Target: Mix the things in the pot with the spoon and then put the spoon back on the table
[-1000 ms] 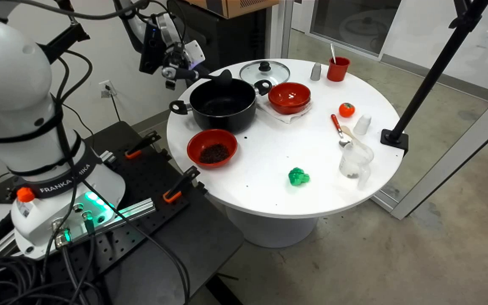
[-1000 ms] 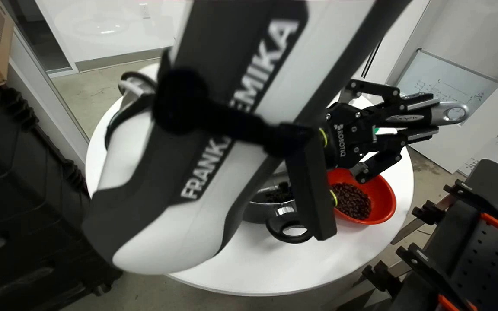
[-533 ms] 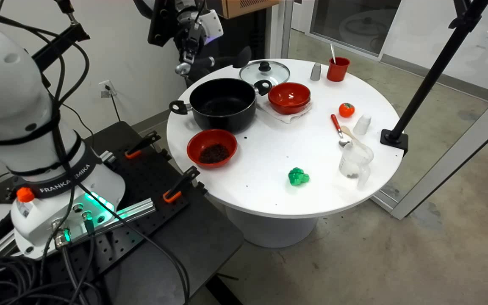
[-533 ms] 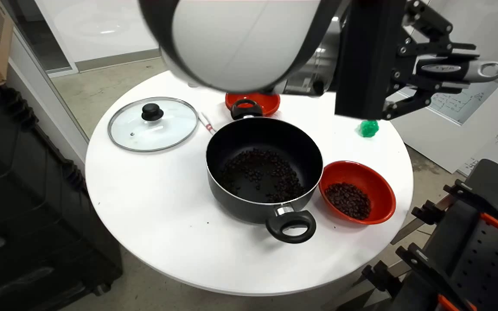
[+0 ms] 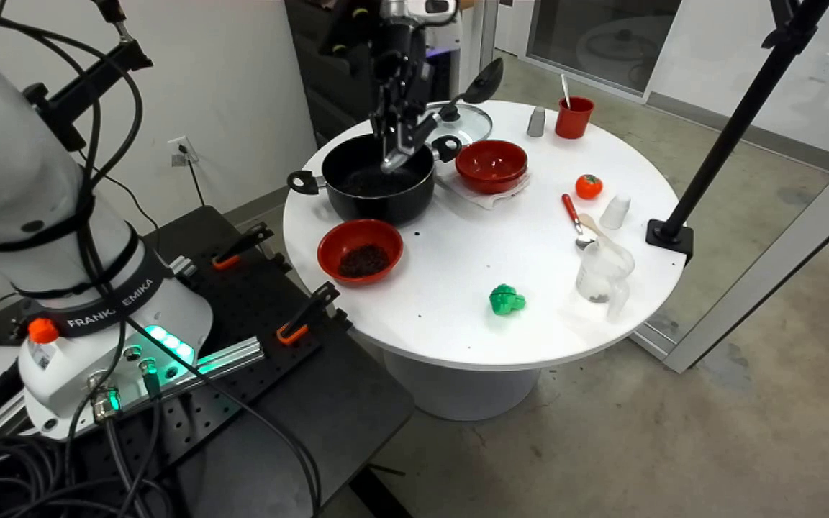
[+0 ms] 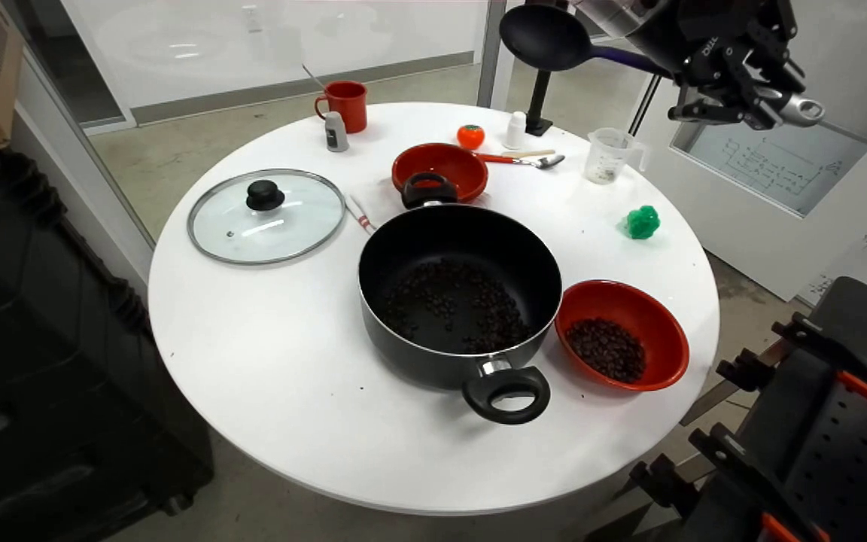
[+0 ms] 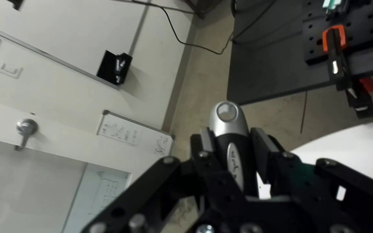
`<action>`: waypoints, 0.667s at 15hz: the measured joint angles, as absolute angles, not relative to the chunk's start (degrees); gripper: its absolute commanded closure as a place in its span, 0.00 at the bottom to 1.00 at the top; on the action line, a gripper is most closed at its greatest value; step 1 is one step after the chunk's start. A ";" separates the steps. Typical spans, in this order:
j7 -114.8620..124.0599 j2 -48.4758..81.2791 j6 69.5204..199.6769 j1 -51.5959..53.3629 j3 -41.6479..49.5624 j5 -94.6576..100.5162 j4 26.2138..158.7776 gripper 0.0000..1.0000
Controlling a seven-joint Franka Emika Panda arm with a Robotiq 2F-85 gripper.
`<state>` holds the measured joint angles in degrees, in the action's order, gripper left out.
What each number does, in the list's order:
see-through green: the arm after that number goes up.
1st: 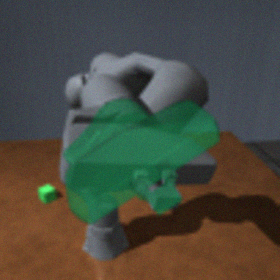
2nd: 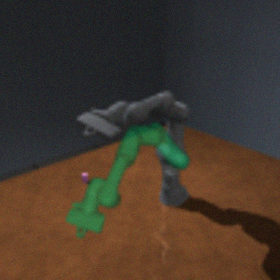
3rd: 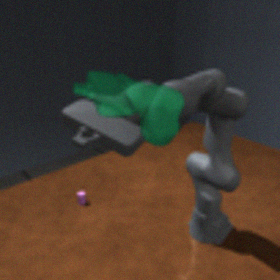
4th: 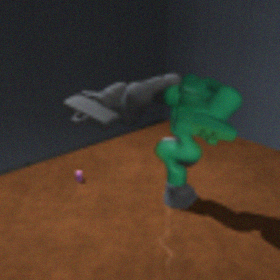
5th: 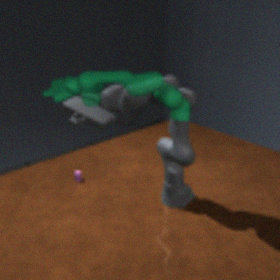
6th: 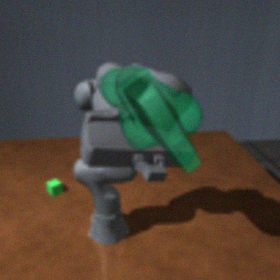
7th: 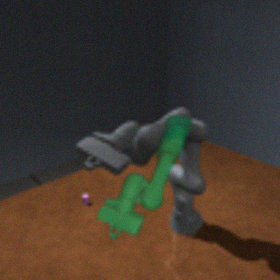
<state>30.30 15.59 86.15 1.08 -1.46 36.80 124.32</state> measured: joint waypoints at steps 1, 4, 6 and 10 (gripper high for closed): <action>27.70 15.69 90.50 -0.47 -0.11 36.86 124.70 0.92; 19.83 17.50 102.54 -5.05 3.50 36.25 125.28 0.92; 16.14 19.97 108.84 -7.33 5.15 35.15 125.19 0.92; 10.46 25.79 113.91 -8.72 6.12 32.69 124.19 0.92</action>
<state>10.46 25.79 113.91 -8.72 6.12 32.69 124.19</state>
